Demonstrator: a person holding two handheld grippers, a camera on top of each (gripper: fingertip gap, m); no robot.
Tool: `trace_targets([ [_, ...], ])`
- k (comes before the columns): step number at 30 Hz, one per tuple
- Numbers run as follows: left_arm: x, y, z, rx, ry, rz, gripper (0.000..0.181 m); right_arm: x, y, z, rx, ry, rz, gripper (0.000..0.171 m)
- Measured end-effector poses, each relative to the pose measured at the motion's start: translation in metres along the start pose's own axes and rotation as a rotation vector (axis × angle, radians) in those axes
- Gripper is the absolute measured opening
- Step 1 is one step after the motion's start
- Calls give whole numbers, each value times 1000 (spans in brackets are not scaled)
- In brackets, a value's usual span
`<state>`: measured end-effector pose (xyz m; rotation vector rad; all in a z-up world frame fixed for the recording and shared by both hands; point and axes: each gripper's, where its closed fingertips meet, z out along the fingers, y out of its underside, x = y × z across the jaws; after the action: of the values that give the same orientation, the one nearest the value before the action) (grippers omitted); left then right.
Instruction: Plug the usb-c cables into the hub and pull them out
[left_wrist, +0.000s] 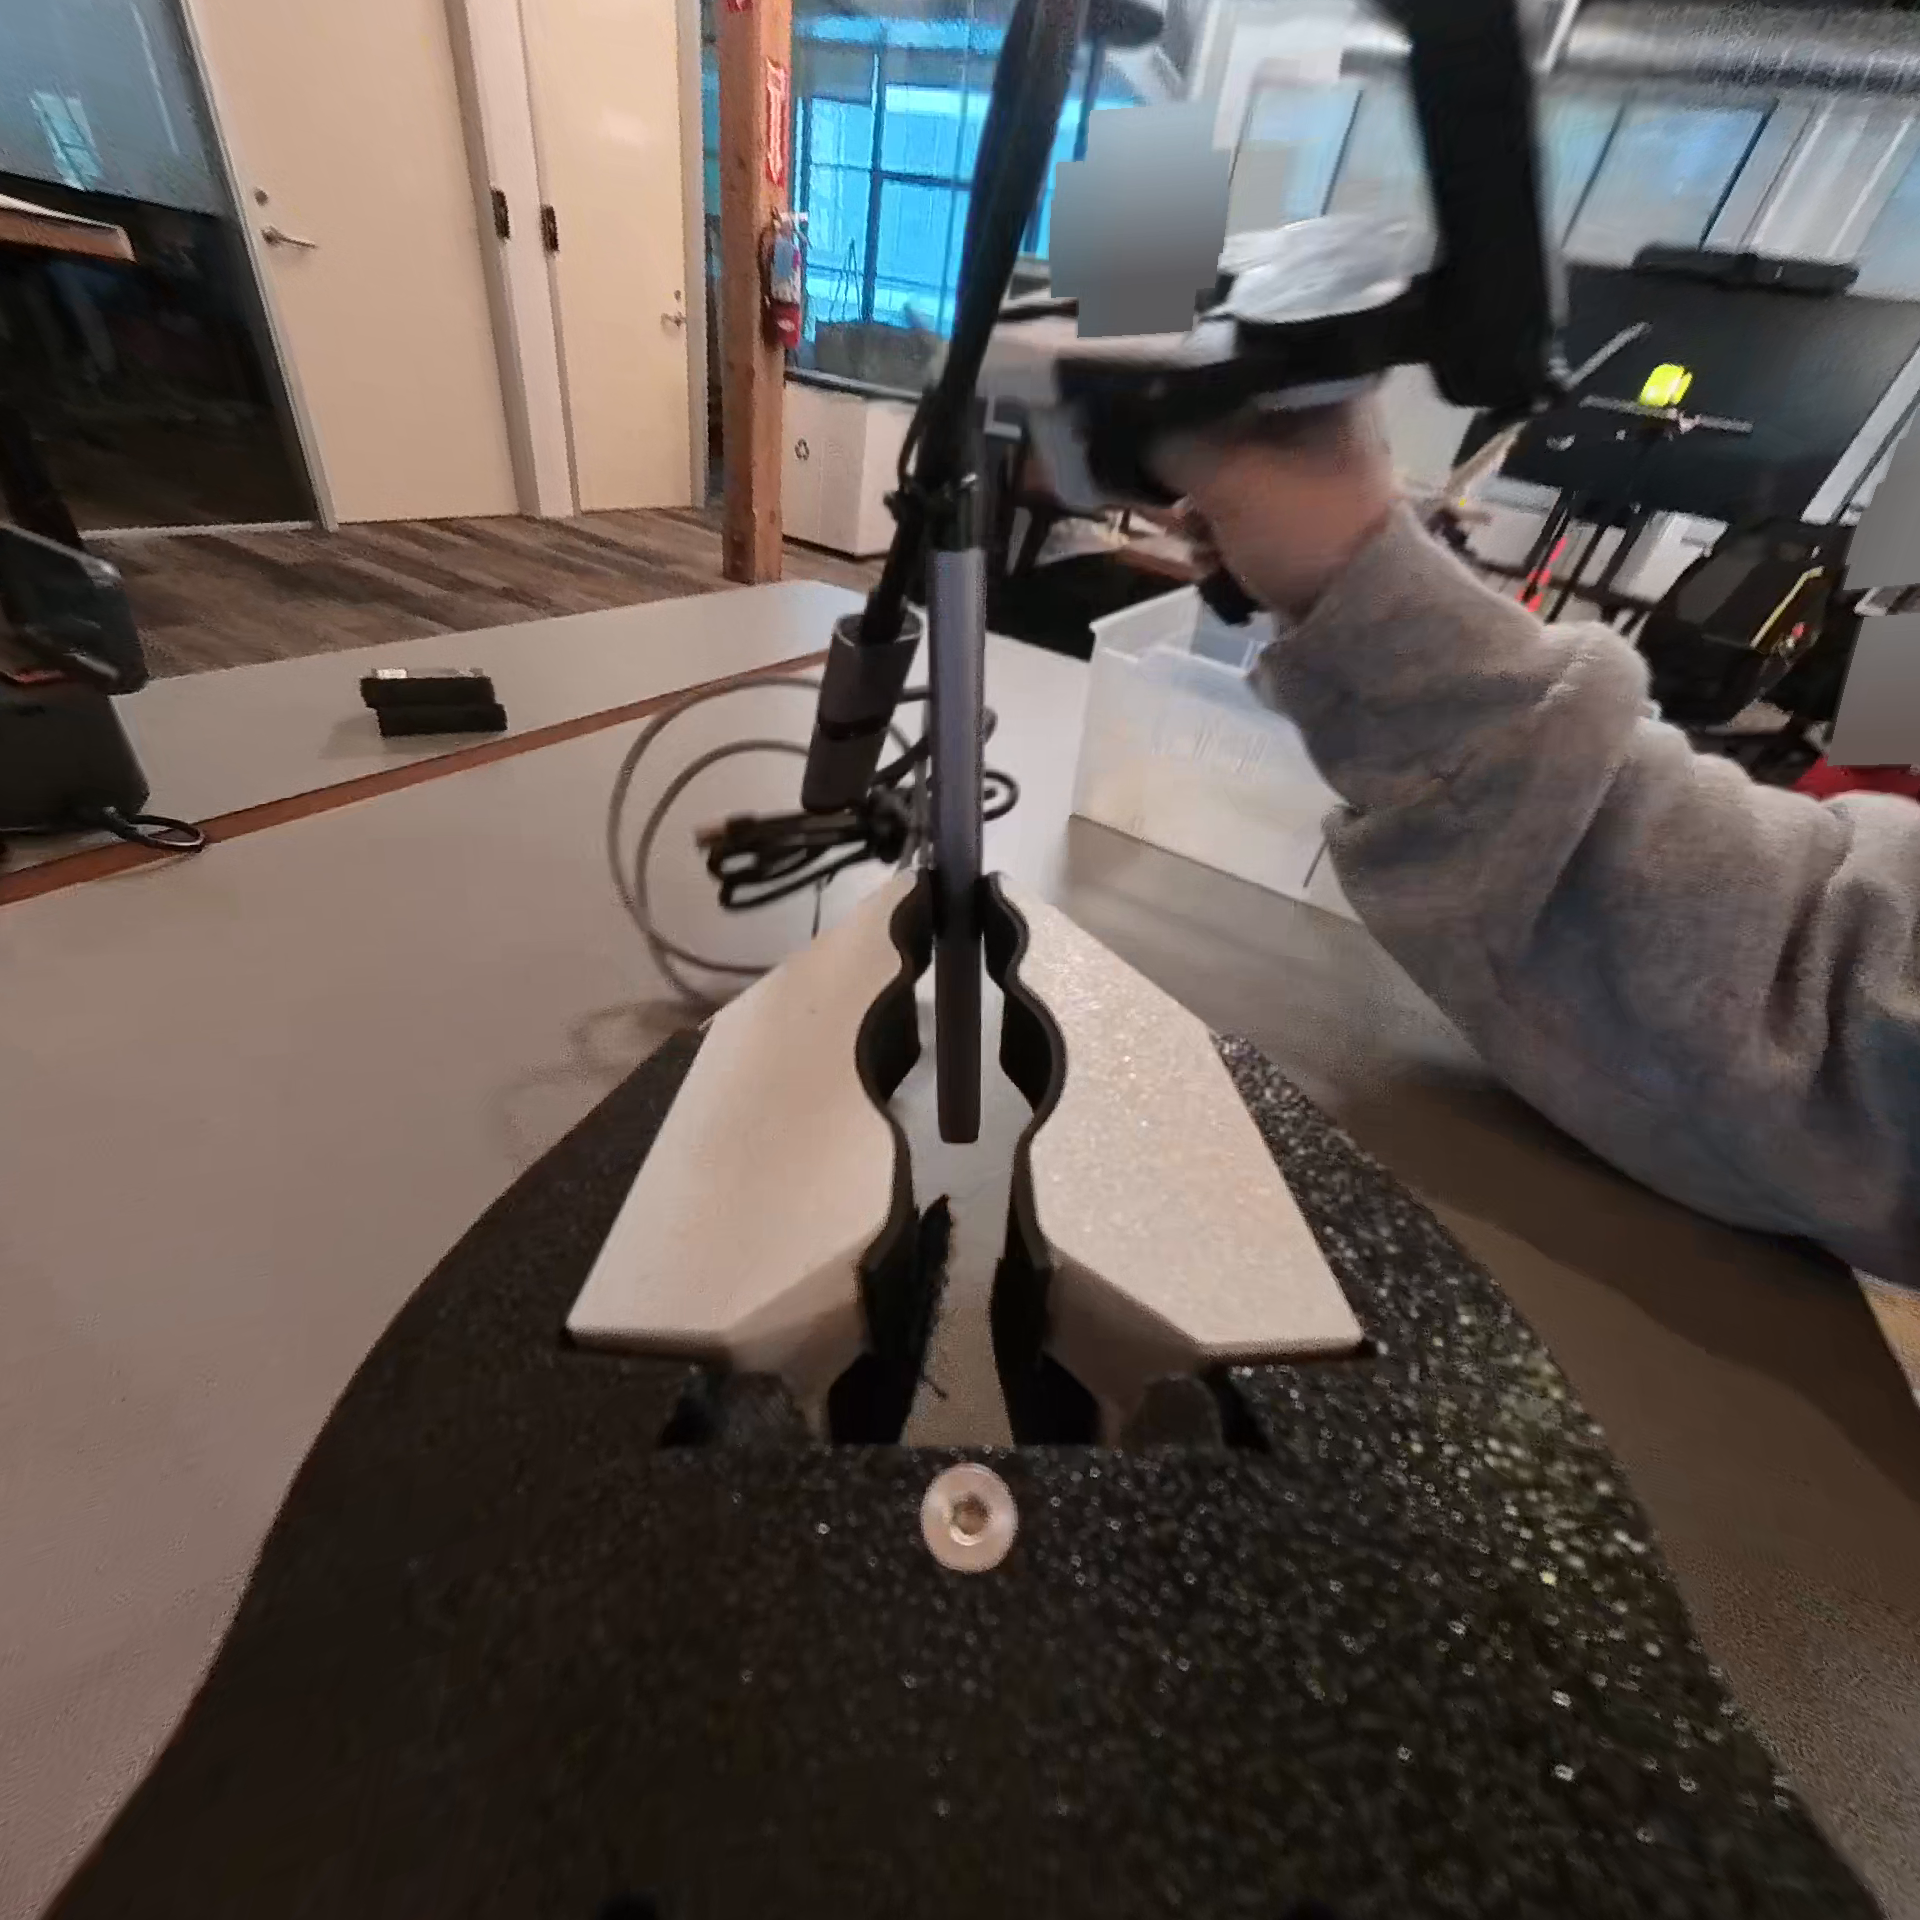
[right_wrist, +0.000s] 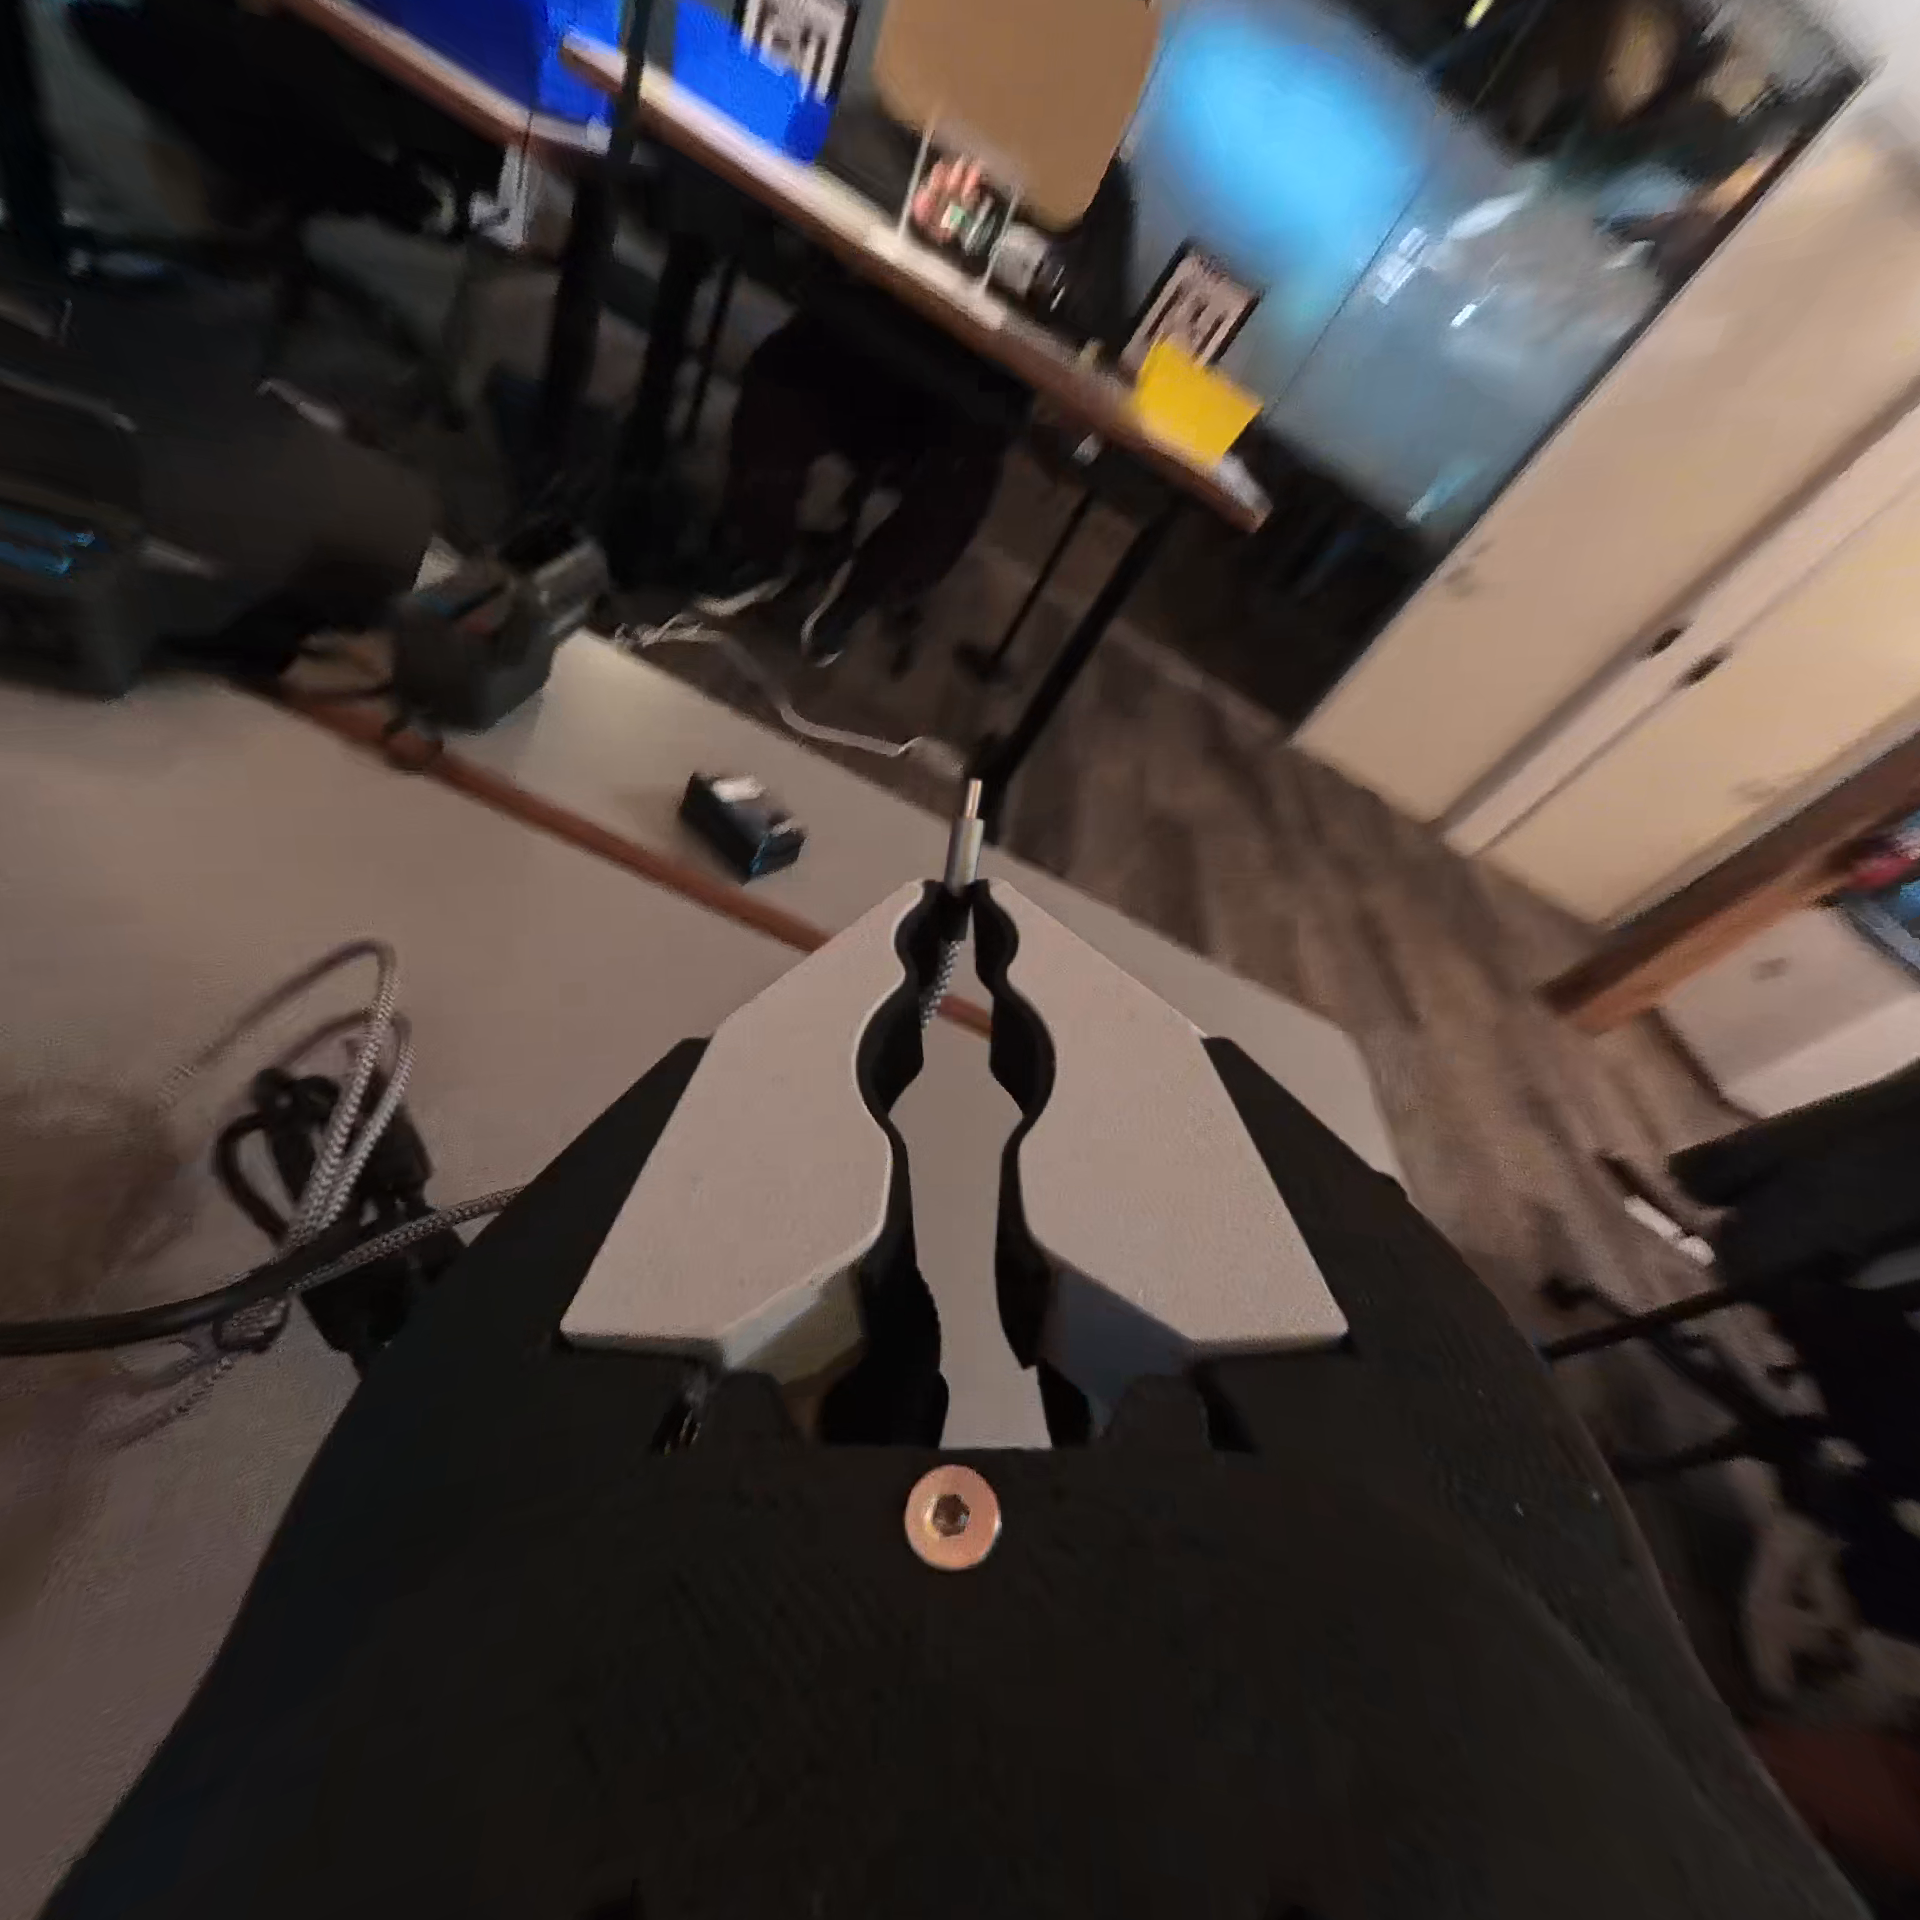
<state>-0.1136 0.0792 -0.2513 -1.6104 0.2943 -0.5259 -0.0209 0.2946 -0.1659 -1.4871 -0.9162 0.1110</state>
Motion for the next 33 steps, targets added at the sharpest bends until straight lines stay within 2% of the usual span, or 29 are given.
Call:
trace_targets([
  [4,-2,-4,-2,45,43,-92,6,-4,-28,-40,66,-29,-96,4],
  [7,1,1,0,41,106,-145,6,-64,-16,-64,33,-338,-201,4],
  [11,8,0,3,109,248,-209,6,-136,3,-115,-10,-857,-106,3],
  [14,10,0,3,115,316,-224,6,-163,14,-141,-59,-1111,-54,4],
  [16,13,0,2,115,345,-232,6,-180,22,-150,-118,-1223,-41,4],
  [20,23,4,2,71,431,-260,6,-210,41,-145,-189,-1264,-34,4],
  [23,31,5,-1,57,528,-351,7,-222,46,-149,-172,-1318,41,4],
  [27,38,4,-4,39,642,-477,7,-220,34,-158,-111,-1354,165,4],
  [30,38,4,-5,35,678,-518,7,-220,29,-156,-159,-1345,299,4],
  [33,39,5,-6,21,701,-537,7,-221,30,-155,-210,-1308,323,4],
])
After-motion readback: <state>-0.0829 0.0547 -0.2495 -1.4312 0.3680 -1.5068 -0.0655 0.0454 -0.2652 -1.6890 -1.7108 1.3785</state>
